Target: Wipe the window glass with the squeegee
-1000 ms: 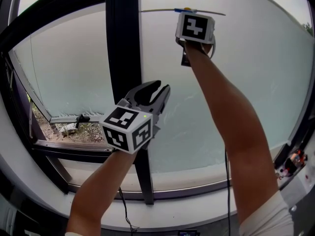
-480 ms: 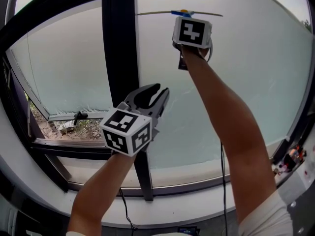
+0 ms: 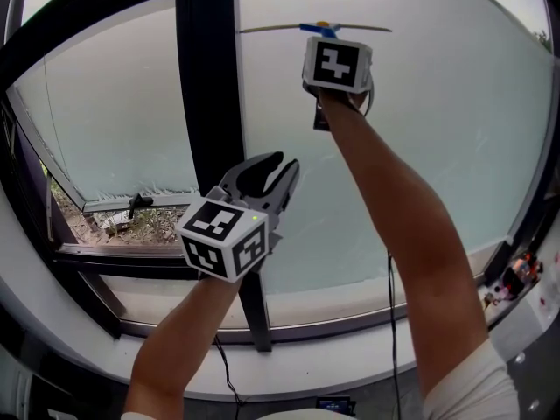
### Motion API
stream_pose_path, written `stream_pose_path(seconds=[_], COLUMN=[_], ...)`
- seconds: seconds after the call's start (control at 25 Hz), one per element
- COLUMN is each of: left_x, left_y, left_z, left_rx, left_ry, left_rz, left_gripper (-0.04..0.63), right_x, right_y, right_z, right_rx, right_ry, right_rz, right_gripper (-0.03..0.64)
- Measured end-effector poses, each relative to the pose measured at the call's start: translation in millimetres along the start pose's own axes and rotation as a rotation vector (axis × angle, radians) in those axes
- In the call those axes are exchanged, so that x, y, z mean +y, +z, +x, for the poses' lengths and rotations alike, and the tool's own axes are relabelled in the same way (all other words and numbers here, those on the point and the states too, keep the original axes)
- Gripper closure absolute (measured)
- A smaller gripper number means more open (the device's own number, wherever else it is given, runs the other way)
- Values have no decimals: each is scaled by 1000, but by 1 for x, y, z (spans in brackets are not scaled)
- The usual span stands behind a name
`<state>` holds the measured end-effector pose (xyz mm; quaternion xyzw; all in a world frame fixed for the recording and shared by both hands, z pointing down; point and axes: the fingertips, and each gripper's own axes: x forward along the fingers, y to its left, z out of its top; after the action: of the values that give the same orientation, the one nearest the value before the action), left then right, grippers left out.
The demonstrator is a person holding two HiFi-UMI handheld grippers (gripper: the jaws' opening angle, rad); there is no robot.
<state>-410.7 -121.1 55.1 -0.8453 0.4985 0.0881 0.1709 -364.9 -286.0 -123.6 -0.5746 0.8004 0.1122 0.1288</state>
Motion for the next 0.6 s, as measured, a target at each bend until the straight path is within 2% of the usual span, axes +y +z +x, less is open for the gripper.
stream_pose_path(seconds=[0.6], left_x=[-6], left_y=[-29], left_z=[-11], left_rx=[28], left_ry=[-6], left_rz=[-44], left_gripper=[468], right_x=[1], right_y=[-32], right_z=[-12], right_rx=[36], right_ry=[-1], right_rz=[3], right_gripper=[462])
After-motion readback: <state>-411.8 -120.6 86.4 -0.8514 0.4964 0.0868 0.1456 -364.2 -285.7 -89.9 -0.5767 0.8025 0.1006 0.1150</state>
